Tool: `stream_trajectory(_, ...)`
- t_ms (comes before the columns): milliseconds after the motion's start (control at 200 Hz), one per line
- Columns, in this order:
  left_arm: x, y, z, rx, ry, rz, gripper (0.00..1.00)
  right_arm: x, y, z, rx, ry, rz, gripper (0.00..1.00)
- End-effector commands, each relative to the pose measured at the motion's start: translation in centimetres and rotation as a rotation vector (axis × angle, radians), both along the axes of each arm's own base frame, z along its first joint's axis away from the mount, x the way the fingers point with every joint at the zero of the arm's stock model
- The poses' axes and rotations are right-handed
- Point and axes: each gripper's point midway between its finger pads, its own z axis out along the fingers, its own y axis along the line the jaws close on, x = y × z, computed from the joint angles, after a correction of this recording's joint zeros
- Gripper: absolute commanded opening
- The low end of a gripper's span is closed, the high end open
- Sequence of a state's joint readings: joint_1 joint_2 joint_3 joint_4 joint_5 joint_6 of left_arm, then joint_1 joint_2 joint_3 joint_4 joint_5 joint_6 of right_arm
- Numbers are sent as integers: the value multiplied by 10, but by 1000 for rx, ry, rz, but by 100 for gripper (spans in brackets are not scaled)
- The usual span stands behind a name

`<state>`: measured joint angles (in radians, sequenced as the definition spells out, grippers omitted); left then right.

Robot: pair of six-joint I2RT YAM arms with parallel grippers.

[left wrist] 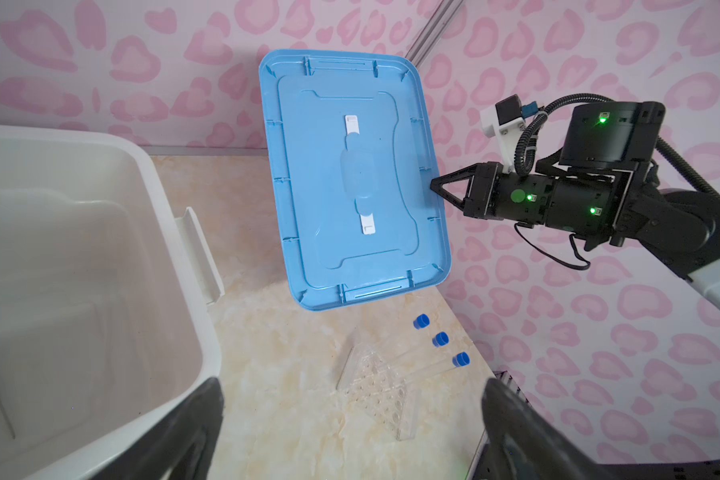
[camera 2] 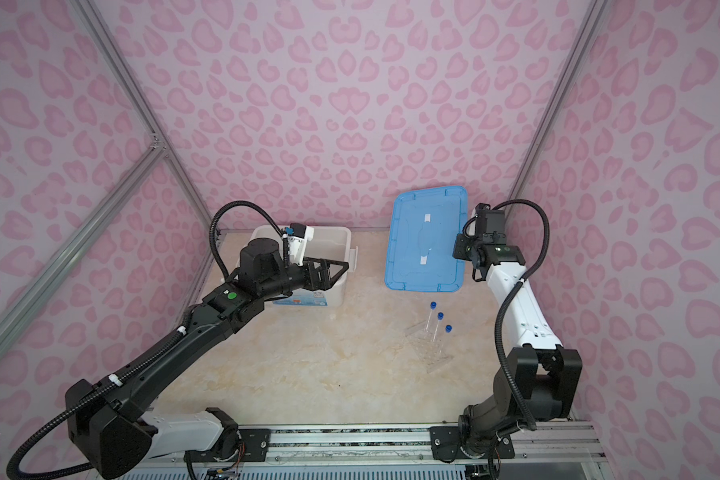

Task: Organize the chemistry lab equipment
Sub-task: 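Tilt the blue lid up with the right gripper while the left gripper reaches toward it, then grasp the raised lid's edge nearest the bin with the left gripper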

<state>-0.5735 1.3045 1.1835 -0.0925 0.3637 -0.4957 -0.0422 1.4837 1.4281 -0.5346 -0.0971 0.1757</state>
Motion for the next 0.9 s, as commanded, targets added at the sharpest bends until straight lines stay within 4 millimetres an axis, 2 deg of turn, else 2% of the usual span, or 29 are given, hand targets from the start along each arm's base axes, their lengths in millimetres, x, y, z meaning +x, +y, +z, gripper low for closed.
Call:
stream_trajectory(0, 3, -10, 37, -91, -124, -45, 98, -2, 16, 43, 85, -156, 53, 0)
stream_trajectory(140, 9, -14, 49, -153, -146, -47, 97, -25, 34, 81, 153, -256, 122, 0)
stream_trajectory(310, 18, -26, 47, -173, -130, -89, 97, -52, 55, 109, 247, -349, 210, 0)
stream_trajectory(340, 17, -29, 57, -197, -163, -109, 97, -56, 58, 113, 262, -367, 223, 0)
stream_trajectory(405, 14, -37, 63, -210, -184, -146, 97, -63, 65, 120, 301, -400, 252, 0)
stream_trajectory(500, 10, -47, 70, -211, -201, -181, 97, -68, 76, 120, 343, -399, 304, 0)
stream_trajectory(625, 19, -49, 63, -193, -160, -148, 98, -69, 81, 119, 384, -411, 321, 0)
stream_trajectory(695, 18, -50, 61, -191, -159, -159, 100, -68, 85, 117, 415, -421, 335, 0)
stream_trajectory(735, 18, -51, 56, -176, -132, -158, 98, -67, 87, 115, 432, -419, 343, 0)
stream_trajectory(790, 17, -50, 59, -177, -136, -159, 93, -65, 90, 112, 435, -415, 351, 0)
stream_trajectory(845, 16, -49, 58, -168, -133, -156, 85, -63, 94, 107, 421, -405, 351, 0)
stream_trajectory(885, 19, -46, 49, -135, -113, -132, 79, -61, 96, 103, 412, -396, 350, 0)
stream_trajectory(895, 20, -45, 57, -137, -128, -124, 77, -61, 97, 102, 410, -394, 352, 0)
